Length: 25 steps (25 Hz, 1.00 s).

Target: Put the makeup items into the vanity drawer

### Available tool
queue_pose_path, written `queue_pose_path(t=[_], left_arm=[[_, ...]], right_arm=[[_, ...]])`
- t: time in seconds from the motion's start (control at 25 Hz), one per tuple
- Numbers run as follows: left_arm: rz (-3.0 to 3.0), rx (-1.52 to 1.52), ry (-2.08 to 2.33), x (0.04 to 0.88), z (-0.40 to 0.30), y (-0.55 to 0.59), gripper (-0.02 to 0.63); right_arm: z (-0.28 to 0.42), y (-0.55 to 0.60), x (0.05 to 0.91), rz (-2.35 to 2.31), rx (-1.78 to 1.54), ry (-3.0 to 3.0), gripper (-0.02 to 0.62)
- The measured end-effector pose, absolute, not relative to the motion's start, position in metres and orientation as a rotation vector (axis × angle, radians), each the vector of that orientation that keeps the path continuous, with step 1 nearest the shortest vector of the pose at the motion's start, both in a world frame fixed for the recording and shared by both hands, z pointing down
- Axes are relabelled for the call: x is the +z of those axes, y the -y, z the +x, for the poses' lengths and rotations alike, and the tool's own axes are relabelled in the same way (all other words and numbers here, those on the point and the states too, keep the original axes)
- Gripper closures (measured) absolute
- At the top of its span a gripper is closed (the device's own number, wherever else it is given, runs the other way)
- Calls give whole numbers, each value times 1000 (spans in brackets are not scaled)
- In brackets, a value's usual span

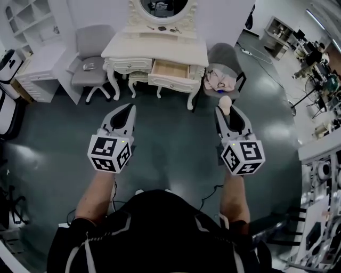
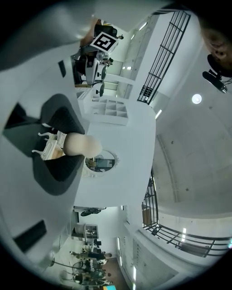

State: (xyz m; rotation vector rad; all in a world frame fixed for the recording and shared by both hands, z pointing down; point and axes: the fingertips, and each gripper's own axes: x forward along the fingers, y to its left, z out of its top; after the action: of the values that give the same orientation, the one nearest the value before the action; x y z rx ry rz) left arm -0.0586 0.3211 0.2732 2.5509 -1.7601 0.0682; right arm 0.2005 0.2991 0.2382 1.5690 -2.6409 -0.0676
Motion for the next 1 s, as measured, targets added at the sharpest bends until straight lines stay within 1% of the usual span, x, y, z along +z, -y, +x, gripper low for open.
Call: queue_pose_path(t=[0.64,0.8,1.0], left_arm=[[2547,101,1809,279,-11,-294,603],[2546,144,1790,287,-6,-284,603],[2582,113,1743,289,-4,-249,603]], right_arm=[[242,-289,244,1494,-116,2683,442],[241,-277,258,1467,-65,2692,442],[237,-247,260,1490,-90,2660,442]])
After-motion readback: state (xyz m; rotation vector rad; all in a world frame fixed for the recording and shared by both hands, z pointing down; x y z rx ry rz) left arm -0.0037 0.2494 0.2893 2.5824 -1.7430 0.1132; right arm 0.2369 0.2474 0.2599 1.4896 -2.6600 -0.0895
